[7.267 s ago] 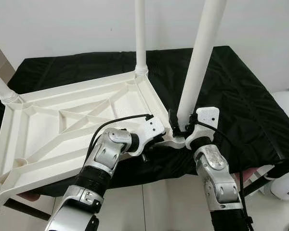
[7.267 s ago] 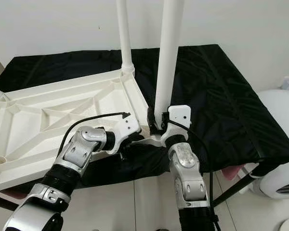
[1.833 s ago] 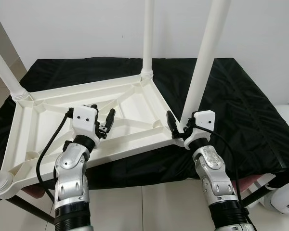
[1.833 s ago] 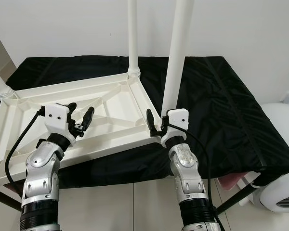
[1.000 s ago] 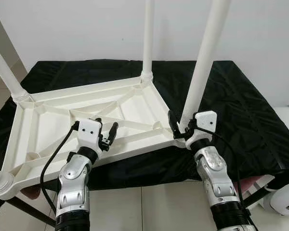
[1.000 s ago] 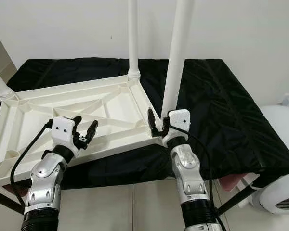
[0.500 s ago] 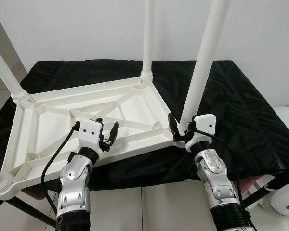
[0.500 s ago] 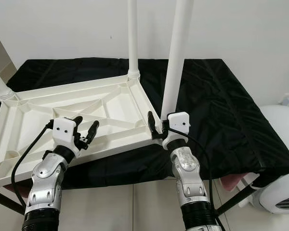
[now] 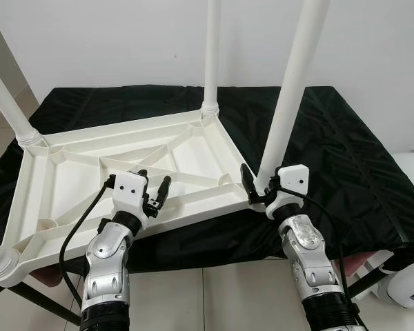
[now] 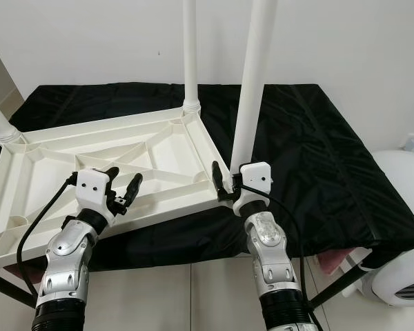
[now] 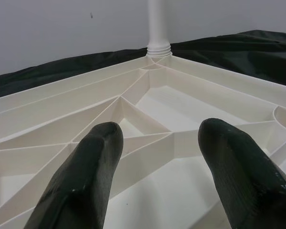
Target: Building children table
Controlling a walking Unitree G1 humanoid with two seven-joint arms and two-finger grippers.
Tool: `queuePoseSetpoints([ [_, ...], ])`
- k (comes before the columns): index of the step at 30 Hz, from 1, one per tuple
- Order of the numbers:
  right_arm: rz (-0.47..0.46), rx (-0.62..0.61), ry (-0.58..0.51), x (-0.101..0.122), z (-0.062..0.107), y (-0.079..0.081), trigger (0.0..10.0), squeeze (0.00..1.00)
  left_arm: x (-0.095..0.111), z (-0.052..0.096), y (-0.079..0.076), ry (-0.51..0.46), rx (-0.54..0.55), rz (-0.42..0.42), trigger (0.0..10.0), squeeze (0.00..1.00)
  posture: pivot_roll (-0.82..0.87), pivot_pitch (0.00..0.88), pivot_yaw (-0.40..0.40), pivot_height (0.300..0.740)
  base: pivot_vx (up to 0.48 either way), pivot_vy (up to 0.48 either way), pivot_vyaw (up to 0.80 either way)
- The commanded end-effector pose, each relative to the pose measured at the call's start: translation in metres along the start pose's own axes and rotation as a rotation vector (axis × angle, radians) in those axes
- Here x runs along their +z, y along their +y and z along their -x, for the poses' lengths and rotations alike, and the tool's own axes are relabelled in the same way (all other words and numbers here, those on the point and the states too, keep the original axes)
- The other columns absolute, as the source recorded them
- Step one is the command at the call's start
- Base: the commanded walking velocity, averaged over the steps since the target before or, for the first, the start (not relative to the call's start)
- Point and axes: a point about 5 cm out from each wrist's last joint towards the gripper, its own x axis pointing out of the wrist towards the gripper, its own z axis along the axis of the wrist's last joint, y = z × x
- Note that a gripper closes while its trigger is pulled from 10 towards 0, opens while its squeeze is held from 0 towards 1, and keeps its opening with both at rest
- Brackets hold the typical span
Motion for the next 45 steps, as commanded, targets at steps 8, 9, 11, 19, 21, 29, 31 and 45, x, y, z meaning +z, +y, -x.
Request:
queuePoseSetpoints([
  [8,0.001,0.01,0.011,-0.0038,0.0027,0.0013,10.0,0.0,-0.0058,0.0026,0.0077,0.015,0.233,0.012,10.0,0.0,-0.07,0.03,0.029,0.74,0.0,0.0,0.0],
  [9,0.001,0.01,0.011,-0.0038,0.0027,0.0013,10.0,0.0,-0.0058,0.0026,0.0077,0.015,0.233,0.012,10.0,0.0,-0.07,0.03,0.029,0.74,0.0,0.0,0.0],
  [11,0.001,0.01,0.011,-0.0038,0.0027,0.0013,10.0,0.0,-0.0058,0.0026,0.0077,0.015,0.233,0.012,10.0,0.0,-0.07,0.03,0.029,0.74,0.0,0.0,0.0],
  [19,0.005,0.012,0.013,-0.0038,0.0038,0.0008,10.0,0.0,-0.0105,0.0059,0.0025,0.033,0.208,0.007,10.0,0.0,-0.07,0.041,0.028,0.74,0.0,0.0,0.0],
  [21,0.006,0.01,0.014,-0.0038,0.0041,0.0001,10.0,0.0,-0.011,0.0064,0.0021,0.036,0.207,0.01,10.0,0.0,-0.07,0.041,0.027,0.74,0.0,0.0,0.0],
  [29,0.009,-0.001,0.013,-0.0031,0.003,-0.0022,10.0,0.0,-0.0098,0.005,0.0034,0.034,0.209,0.002,10.0,0.0,-0.07,0.05,0.032,0.74,0.0,0.0,0.0],
  [31,0.009,-0.004,0.012,-0.0029,0.0023,-0.0024,10.0,0.0,-0.0094,0.0045,0.0056,0.037,0.221,-0.009,10.0,0.0,-0.07,0.048,0.032,0.74,0.0,0.0,0.0],
  [45,0.007,-0.007,0.013,-0.0031,0.0038,-0.002,10.0,0.0,-0.0094,0.0061,0.006,0.039,0.208,-0.022,10.0,0.0,-0.07,0.058,0.033,0.74,0.0,0.0,0.0],
])
